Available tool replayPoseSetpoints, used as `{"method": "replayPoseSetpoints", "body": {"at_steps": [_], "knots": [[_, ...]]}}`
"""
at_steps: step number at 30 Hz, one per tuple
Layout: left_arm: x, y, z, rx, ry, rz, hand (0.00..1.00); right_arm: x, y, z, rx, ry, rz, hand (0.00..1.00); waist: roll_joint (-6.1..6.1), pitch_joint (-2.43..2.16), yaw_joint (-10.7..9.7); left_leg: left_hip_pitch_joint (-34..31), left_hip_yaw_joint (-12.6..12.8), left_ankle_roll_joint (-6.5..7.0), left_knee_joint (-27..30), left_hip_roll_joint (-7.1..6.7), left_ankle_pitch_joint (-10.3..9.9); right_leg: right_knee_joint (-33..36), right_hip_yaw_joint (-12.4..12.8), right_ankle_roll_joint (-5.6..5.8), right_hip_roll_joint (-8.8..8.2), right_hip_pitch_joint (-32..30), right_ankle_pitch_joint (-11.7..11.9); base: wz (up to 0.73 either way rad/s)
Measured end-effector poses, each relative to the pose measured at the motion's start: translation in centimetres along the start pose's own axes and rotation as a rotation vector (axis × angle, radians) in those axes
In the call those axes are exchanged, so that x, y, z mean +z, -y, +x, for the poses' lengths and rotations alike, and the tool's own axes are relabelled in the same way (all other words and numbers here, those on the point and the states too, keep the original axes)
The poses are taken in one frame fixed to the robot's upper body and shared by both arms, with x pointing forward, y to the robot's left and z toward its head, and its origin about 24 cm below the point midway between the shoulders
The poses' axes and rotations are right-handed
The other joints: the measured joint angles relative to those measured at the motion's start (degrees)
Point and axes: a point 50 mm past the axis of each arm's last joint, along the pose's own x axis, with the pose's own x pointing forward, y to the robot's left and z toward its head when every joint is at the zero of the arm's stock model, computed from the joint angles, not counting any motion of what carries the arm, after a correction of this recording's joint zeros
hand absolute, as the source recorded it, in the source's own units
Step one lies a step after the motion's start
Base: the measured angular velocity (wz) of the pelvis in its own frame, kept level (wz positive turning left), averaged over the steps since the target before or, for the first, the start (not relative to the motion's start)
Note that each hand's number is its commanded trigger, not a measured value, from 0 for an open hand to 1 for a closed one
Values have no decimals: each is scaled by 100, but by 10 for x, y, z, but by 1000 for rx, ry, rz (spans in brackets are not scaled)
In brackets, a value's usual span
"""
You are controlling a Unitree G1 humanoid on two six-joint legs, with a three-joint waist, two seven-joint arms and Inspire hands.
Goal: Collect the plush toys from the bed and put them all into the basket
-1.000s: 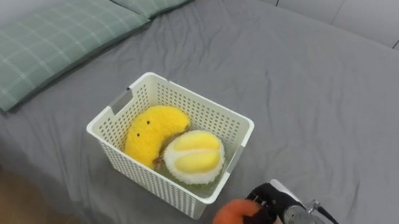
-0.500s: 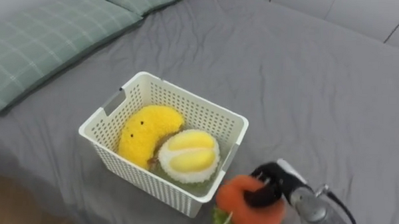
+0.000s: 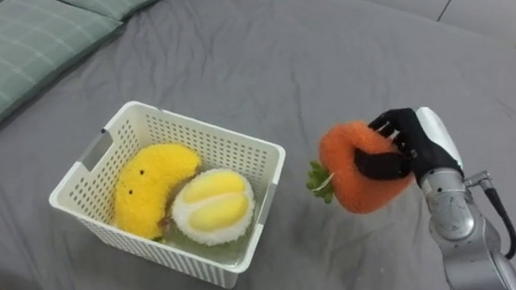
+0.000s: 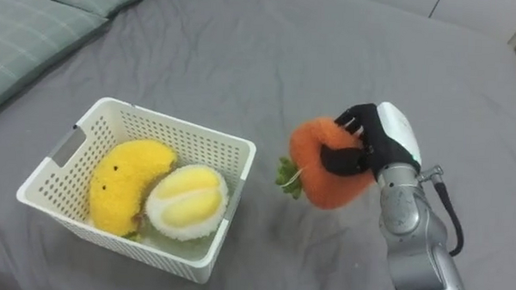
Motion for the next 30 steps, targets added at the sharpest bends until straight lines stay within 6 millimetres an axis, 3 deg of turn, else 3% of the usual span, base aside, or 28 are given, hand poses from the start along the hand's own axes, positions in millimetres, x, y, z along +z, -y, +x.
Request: {"method": "replayPoseSetpoints", "body": {"at_steps": [12, 17, 22, 23, 25, 26, 27, 30], "knots": [[-10, -8, -2, 10, -24, -16, 0, 58, 38, 6, -147, 216, 18, 100, 7, 2, 36, -16, -77, 2, 24, -2, -9, 23, -42, -1, 0, 11, 2, 1], [-10, -7, -2, 5, -25, -6, 0, 71, 38, 9, -143, 254, 13, 100, -3, 4, 195, -7, -92, 1, 34, -4, -8, 22, -62, -1, 1, 40, 2, 2], [-4, -4, 0, -3, -13, -5, 0, 81, 27, 11, -76, 272, -39, 89, -25, 15, 321, -111, -207, 1, 38, -21, -6, 21, -165, 0, -5, 2, 2, 10], [-4, -4, 0, -3, -12, -5, 0, 82, 28, 12, -75, 273, -39, 82, -25, 17, 344, -123, -226, 0, 42, -22, -5, 21, -182, 0, -4, 2, 2, 14], [0, 1, 1, -15, -2, -7, 0, 90, 30, 12, -78, 291, -43, 57, -27, 17, 447, -154, -267, -3, 54, -27, -3, 14, -255, 0, -8, 0, 2, 12], [1, 2, 1, -18, -1, -7, 0, 92, 31, 11, -83, 298, -44, 16, -30, 17, 471, -173, -297, -4, 62, -33, -1, 11, -305, 0, -10, 1, 2, 20], [1, 3, 1, -21, -2, -7, 0, 96, 33, 11, -88, 310, -43, 0, -38, 21, 503, -197, -380, -9, 73, -55, 6, 7, -374, 0, -17, 5, 1, 22], [0, 4, 2, -23, -18, -15, 0, 110, 28, 12, -69, 347, -54, 0, -40, 24, 515, -205, -481, -11, 109, -77, 11, -7, -507, 3, -27, 50, 0, 18]]}}
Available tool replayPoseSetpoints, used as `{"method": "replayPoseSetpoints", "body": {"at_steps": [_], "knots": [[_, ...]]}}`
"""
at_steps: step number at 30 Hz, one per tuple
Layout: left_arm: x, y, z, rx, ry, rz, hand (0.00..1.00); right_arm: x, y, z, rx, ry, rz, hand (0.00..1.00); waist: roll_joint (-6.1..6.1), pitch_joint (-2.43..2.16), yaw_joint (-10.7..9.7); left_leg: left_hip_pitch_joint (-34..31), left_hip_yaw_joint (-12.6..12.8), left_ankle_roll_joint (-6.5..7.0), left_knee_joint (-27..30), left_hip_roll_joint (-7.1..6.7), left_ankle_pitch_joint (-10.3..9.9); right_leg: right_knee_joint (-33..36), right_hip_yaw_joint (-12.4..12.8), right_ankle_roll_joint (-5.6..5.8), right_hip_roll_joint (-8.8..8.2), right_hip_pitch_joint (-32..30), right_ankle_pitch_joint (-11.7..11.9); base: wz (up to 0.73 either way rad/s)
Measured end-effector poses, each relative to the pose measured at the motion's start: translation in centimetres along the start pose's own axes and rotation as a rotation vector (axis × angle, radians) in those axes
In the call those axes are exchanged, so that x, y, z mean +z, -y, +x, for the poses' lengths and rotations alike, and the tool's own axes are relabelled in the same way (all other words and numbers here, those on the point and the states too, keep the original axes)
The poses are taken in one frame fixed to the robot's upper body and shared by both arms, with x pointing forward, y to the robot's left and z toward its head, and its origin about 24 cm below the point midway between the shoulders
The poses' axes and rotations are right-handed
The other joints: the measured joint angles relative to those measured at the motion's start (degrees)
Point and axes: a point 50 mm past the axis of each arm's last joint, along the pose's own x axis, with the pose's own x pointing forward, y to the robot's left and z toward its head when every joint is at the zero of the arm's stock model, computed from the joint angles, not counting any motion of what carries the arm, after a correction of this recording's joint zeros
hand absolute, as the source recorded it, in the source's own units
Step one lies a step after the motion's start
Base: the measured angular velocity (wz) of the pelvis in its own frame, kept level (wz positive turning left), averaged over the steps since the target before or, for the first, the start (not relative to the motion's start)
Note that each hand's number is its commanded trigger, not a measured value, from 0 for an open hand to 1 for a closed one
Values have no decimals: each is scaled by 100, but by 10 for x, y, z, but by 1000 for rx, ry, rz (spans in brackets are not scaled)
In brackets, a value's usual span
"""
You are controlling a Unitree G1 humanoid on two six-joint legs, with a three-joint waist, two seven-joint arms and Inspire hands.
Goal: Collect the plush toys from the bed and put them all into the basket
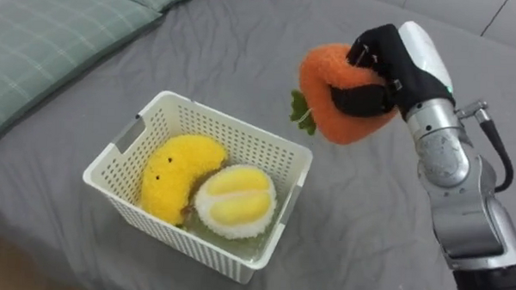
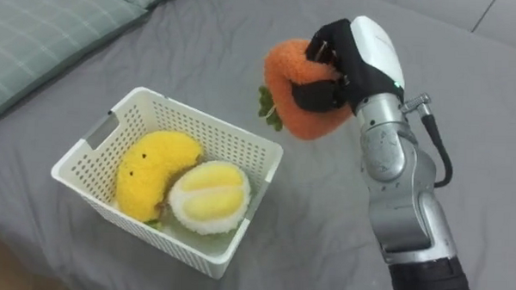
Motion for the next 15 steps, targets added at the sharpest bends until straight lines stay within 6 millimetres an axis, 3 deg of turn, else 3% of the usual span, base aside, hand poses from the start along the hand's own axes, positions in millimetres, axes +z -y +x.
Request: {"method": "replayPoseSetpoints", "body": {"at_steps": [3, 9, 15], "knots": [[8, 4, 1, -10, 11, 4, 0, 6, -7, 2, 30, 18, -6, 0, -52, 34, 119, -2, -103, -5, 6, -18, 4, -5, -73, 1, -1, 22, -1, 15], [11, 7, 2, -11, 2, 1, 0, 13, -34, 0, 166, 12, 2, 0, -88, 44, 334, -7, -264, -14, 46, -52, 35, -2, -171, 1, -5, 97, 0, 14], [6, 5, 2, -6, -12, -2, 0, 14, -38, 0, 209, 13, -1, 0, -98, 39, 430, -9, -426, -18, 60, -103, 95, 1, -238, 2, -25, 160, -1, 15]]}}
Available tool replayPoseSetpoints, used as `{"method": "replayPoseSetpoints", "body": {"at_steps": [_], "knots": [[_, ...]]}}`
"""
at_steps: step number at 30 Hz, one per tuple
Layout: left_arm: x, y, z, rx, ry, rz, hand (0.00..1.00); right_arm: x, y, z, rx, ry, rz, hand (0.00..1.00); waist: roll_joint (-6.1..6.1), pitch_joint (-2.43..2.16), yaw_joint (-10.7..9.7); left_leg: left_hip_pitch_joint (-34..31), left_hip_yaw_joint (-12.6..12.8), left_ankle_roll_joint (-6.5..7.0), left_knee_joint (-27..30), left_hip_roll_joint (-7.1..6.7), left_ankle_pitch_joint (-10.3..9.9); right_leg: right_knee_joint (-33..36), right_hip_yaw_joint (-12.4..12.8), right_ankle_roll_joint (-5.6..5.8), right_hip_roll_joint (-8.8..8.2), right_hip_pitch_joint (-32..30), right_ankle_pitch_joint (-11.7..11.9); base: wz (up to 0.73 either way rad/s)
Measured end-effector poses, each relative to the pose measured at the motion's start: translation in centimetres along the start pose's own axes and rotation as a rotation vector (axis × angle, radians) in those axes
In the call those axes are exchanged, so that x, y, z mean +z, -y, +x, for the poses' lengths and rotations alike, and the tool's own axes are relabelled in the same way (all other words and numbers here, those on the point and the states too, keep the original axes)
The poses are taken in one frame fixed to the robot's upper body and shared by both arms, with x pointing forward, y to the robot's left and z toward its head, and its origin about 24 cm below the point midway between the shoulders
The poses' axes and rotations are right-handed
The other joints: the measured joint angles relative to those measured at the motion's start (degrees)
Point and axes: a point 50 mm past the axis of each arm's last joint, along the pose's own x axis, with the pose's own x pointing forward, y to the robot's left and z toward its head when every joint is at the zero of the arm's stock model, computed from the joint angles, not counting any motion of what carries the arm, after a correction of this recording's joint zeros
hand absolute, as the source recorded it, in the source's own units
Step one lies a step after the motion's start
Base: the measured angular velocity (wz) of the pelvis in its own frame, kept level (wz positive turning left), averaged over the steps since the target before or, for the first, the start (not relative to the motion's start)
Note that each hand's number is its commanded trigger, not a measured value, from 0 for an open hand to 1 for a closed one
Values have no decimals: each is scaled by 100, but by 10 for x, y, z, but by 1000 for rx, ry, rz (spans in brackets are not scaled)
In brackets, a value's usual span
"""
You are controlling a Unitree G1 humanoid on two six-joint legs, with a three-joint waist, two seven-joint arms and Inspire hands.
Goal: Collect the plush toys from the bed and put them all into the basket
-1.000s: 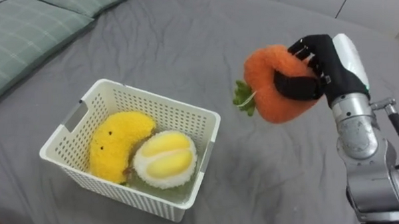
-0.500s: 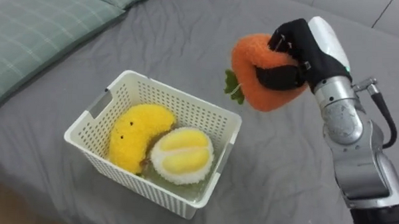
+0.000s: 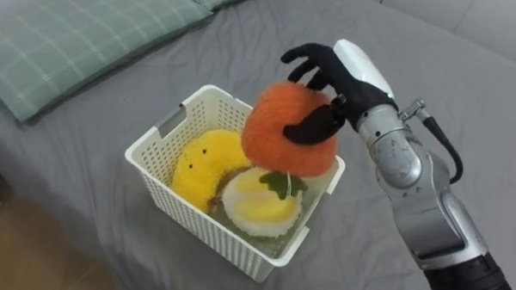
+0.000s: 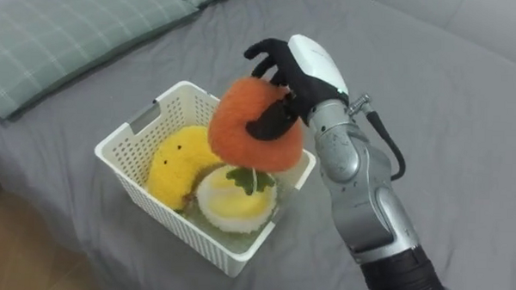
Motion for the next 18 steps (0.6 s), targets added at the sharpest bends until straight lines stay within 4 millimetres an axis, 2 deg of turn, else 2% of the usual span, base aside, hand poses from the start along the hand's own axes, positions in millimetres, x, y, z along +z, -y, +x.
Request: {"method": "replayPoseSetpoints", "body": {"at_steps": [7, 14, 18], "knots": [[-5, -4, -1, 11, -14, -2, 0, -1, 1, 0, 7, -5, -19, 0, -43, -31, -20, -9, -40, -5, 2, -16, 41, 12, -12, 0, -11, 6, 0, 4], [-1, -3, 0, 28, -4, 1, 0, -3, 1, -1, 10, -9, -19, 0, -66, -51, -42, -68, -35, -1, 10, -21, 44, 19, -34, 0, -19, -36, 0, 0], [5, 1, 0, 22, 10, 14, 0, -11, -3, 1, 27, -44, -21, 0, -89, -62, -21, -87, -7, 2, 4, -17, 46, 21, -18, 0, -23, -93, 0, -3]]}}
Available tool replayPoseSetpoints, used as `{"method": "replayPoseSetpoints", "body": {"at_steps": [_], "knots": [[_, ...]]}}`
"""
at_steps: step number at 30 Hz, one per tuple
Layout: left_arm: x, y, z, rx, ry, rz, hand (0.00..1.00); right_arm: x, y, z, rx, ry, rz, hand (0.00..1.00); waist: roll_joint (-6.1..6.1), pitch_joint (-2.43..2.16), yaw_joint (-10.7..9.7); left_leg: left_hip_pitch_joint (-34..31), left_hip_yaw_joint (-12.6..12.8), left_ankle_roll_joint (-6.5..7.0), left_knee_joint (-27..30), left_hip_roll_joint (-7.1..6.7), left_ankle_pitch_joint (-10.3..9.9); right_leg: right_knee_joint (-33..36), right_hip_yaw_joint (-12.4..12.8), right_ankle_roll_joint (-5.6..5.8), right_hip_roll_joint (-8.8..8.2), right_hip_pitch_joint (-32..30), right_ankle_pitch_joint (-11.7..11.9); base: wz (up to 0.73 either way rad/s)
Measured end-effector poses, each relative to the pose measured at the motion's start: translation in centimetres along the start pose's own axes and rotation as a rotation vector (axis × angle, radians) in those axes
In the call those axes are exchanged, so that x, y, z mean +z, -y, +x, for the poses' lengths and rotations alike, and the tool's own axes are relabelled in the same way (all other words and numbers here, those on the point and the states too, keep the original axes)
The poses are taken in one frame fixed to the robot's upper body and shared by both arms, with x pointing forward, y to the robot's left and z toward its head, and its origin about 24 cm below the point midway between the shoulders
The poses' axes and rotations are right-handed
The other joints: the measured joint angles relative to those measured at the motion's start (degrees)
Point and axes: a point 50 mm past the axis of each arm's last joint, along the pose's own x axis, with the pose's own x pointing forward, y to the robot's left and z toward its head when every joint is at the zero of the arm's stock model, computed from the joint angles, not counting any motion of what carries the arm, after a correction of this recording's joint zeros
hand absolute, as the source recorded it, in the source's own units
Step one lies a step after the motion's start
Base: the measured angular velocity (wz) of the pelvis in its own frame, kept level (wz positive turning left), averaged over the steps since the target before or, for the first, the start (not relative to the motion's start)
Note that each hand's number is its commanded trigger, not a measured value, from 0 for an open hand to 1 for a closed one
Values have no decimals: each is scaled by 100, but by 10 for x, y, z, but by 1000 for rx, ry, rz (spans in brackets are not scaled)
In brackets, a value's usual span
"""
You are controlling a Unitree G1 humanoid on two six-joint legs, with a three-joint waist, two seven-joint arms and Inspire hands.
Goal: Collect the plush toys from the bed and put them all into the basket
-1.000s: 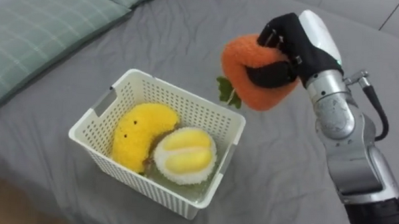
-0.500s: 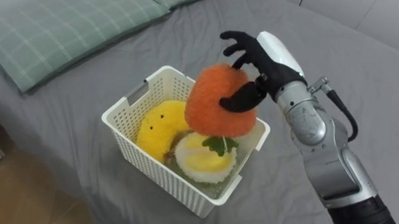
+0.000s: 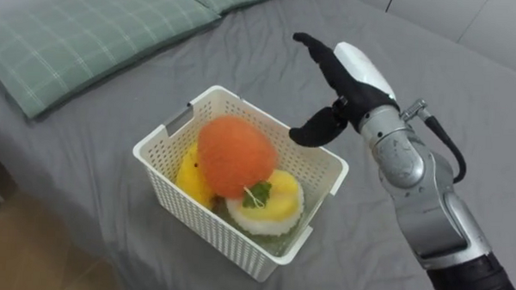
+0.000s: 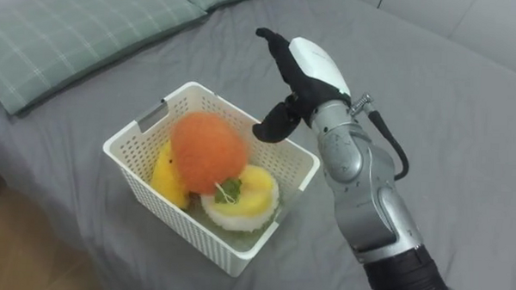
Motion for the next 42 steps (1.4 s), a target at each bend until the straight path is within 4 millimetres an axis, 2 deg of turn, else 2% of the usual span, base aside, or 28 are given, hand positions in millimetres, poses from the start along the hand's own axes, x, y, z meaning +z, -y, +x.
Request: {"method": "replayPoseSetpoints", "body": {"at_steps": [8, 13, 19, 22, 26, 28, 30, 34, 36, 37, 40, 42], "knots": [[9, 6, 1, -16, 22, 13, 0, -8, -1, 0, 13, -26, 1, 0, -41, 7, -14, 6, 86, 3, -35, 11, 1, -2, 91, 0, -1, -40, 0, -7], [7, 4, 1, -11, 22, 11, 0, -12, 5, 0, -8, -38, 15, 0, -55, 8, -29, 41, 199, 23, -50, 27, -13, -7, 175, 2, -1, -47, 1, -11], [-1, -1, 0, -2, 4, 4, 0, -20, 16, -2, -61, -49, 154, 0, -19, 43, -170, 120, 233, 29, -80, 35, -19, -11, 209, 6, -1, -4, 2, -2], [0, -1, 0, -3, 11, 4, 0, -34, 18, -4, -80, -76, 230, 0, -20, 46, -261, 136, 236, 29, -79, 36, -20, -8, 233, 6, -3, 3, 2, 0], [-4, -6, -1, 12, 19, -25, 0, -54, 26, -15, -173, -112, 333, 0, -14, 48, -420, 132, 274, 35, -56, 40, -25, -7, 278, 6, -2, -6, 3, -3], [-9, -11, -3, 24, 11, -32, 0, -62, 30, -20, -225, -118, 418, 0, 15, 48, -597, 140, 380, 47, -32, 66, -45, -6, 320, 9, -1, -13, 4, -13], [-14, -14, -4, 34, 1, -33, 0, -71, 31, -28, -261, -135, 476, 0, 61, 40, -673, 192, 433, 55, -28, 80, -69, 3, 340, 18, 1, 4, 11, -20], [-27, -22, -7, 54, -17, -44, 0, -90, 44, -43, -376, -156, 631, 0, 184, 6, -964, 213, 542, 75, -13, 97, -122, 3, 456, 34, 8, -3, 20, -16], [-34, -30, -9, 75, -28, -67, 0, -104, 55, -55, -494, -186, 751, 0, 275, -53, -1118, 244, 665, 85, -21, 120, -159, 4, 512, 39, 5, -23, 23, -23], [-37, -31, -10, 79, -32, -70, 0, -108, 57, -59, -524, -192, 778, 0, 292, -60, -1153, 278, 700, 87, -29, 125, -161, 0, 538, 40, 5, -20, 23, -25], [-42, -38, -12, 99, -39, -79, 0, -134, 56, -83, -657, -263, 917, 0, 329, -48, -1450, 381, 809, 90, -47, 151, -202, -1, 589, 42, 18, 45, 23, -19], [-45, -41, -13, 106, -45, -78, 0, -147, 53, -94, -712, -319, 967, 0, 334, -41, -1547, 396, 912, 87, -49, 179, -229, 4, 707, 41, 43, 23, 27, -32]]}}
